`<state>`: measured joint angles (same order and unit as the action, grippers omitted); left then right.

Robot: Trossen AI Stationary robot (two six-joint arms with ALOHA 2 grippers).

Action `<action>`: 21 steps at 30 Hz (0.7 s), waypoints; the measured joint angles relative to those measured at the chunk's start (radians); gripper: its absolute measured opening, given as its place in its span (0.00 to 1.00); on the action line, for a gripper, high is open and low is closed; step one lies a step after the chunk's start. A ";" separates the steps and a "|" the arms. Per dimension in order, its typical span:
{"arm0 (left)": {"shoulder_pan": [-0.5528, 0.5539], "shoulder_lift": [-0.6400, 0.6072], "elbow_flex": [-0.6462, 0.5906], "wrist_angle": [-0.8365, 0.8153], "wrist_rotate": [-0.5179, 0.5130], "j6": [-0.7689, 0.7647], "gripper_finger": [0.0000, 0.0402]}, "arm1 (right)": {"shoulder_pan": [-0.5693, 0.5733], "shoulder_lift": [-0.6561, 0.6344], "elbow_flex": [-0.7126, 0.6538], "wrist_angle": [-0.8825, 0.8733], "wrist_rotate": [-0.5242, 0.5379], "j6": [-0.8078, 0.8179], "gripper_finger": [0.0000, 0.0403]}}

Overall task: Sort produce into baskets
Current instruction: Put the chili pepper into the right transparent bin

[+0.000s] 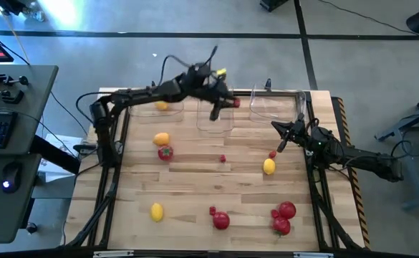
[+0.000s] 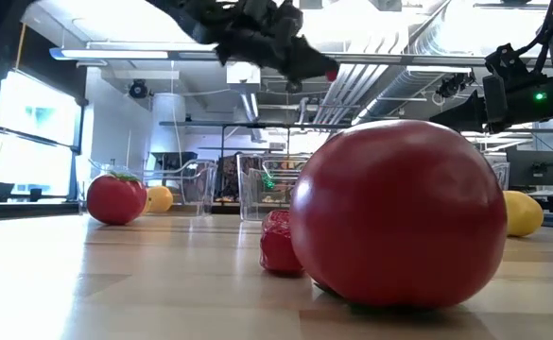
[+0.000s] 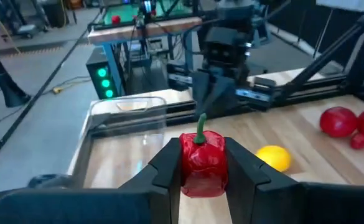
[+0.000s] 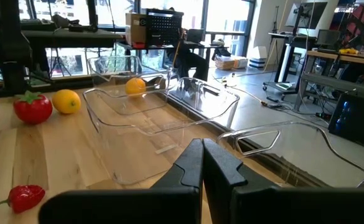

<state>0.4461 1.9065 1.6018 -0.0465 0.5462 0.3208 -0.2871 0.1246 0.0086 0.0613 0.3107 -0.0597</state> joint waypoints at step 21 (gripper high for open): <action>-0.018 0.546 0.742 -0.353 -0.316 -0.159 0.14 | 0.000 0.000 0.000 0.000 0.000 0.000 0.00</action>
<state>0.4284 2.4525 2.3436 -0.3995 0.2301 0.1618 -0.2874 0.1246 0.0085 0.0615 0.3102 -0.0597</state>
